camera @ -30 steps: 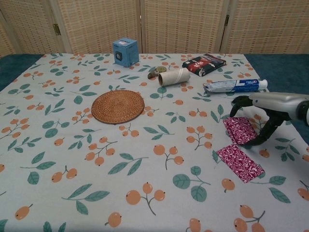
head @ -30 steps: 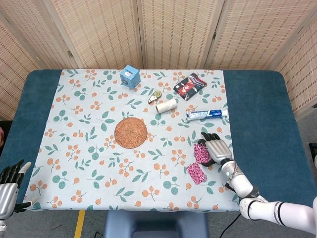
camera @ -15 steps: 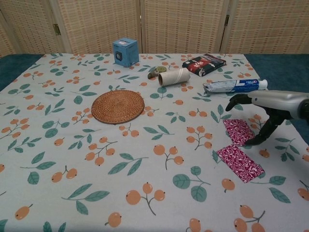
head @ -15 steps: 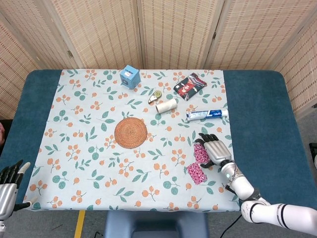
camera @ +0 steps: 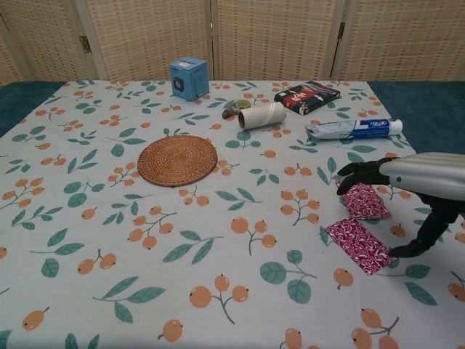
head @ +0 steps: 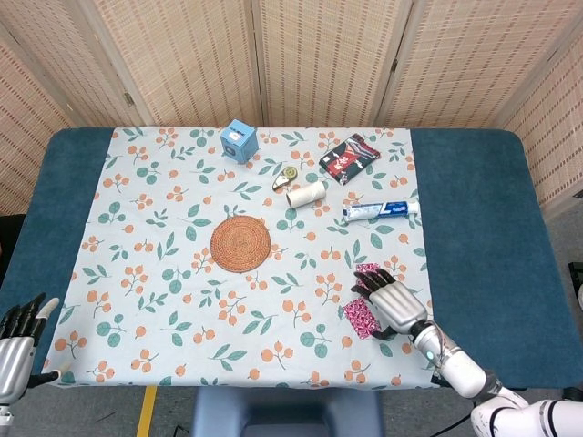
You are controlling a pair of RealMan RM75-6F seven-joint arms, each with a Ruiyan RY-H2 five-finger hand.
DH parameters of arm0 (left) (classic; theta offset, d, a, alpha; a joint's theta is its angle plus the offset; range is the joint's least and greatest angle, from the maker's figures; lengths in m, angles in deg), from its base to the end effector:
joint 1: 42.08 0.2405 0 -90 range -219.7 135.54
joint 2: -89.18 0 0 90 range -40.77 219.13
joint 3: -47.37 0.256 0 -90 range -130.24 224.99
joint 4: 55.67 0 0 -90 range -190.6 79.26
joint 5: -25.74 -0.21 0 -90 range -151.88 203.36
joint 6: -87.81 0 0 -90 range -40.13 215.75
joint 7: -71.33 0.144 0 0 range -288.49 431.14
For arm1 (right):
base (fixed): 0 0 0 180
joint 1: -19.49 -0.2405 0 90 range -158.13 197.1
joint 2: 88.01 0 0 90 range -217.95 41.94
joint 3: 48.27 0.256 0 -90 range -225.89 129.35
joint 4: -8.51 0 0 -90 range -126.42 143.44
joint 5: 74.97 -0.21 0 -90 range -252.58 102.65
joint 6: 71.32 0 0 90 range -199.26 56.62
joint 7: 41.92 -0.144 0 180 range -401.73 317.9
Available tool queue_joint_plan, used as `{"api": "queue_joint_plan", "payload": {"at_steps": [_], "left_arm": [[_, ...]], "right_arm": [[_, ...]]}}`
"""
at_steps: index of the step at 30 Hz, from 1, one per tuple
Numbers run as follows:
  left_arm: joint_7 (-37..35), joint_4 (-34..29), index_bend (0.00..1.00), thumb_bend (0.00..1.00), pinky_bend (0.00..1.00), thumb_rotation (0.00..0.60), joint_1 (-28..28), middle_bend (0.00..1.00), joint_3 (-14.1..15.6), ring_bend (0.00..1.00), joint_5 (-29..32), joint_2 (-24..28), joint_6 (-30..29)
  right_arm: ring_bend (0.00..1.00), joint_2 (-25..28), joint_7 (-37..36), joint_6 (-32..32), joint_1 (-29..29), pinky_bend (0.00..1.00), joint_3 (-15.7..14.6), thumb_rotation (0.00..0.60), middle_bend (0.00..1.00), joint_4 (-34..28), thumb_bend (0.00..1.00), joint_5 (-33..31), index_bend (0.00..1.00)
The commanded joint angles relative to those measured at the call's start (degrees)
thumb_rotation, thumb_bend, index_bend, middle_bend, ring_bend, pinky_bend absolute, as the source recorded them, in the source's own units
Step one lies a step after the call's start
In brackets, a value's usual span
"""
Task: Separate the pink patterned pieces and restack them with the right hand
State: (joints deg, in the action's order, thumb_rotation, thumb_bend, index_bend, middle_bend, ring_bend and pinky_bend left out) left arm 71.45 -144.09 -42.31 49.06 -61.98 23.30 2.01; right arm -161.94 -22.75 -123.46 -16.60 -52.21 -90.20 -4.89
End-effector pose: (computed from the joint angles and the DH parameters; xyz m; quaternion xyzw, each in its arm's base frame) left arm -0.3356 0.1383 0.1451 -0.6065 -0.4122 -0.3384 0.5896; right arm -0.2116 -0.2606 0.0140 0.8111 -0.3911 0.2466 0.3582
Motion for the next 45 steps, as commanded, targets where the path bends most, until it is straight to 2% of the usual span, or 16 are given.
{"api": "queue_joint_plan", "payload": {"at_steps": [1,14,37,42,45], "left_arm": [[-0.1,-0.1,0.11,0.17,0.0,0.6,0.1,0.0,0.0,0.09,0.0,0.1,-0.1],[-1.3,0.9,0.11,0.17,0.0,0.6,0.9,0.0,0.3,0.09,0.7,0.0,-0.3],[-1.5,1.1,0.11,0.17,0.0,0.6,0.9,0.0,0.3,0.09,0.5,-0.2,-0.2],[-1.7,1.2,0.11,0.17,0.0,0.6,1.0,0.0,0.2,0.09,0.5,-0.1,-0.2],[-1.8,1.3,0.11,0.17,0.0,0.6,1.0,0.0,0.2,0.09,0.5,-0.1,-0.2]], "right_arm": [[0.0,-0.8,0.3,0.5,0.1,0.0,-0.3,0.547,0.06,1.0,0.21,0.7,0.17],[0.0,-3.8,3.8,2.9,-0.8,0.0,0.2,0.546,0.06,3.2,0.21,-0.4,0.17],[0.0,-4.1,6.4,3.9,-0.8,0.0,0.0,0.546,0.06,3.2,0.21,-2.7,0.18],[0.0,-4.4,6.5,3.9,-0.8,0.0,0.0,0.546,0.06,3.5,0.21,-2.9,0.21],[0.0,-4.5,6.3,3.4,-0.5,0.0,0.2,0.548,0.07,3.5,0.21,-2.7,0.26]]}}
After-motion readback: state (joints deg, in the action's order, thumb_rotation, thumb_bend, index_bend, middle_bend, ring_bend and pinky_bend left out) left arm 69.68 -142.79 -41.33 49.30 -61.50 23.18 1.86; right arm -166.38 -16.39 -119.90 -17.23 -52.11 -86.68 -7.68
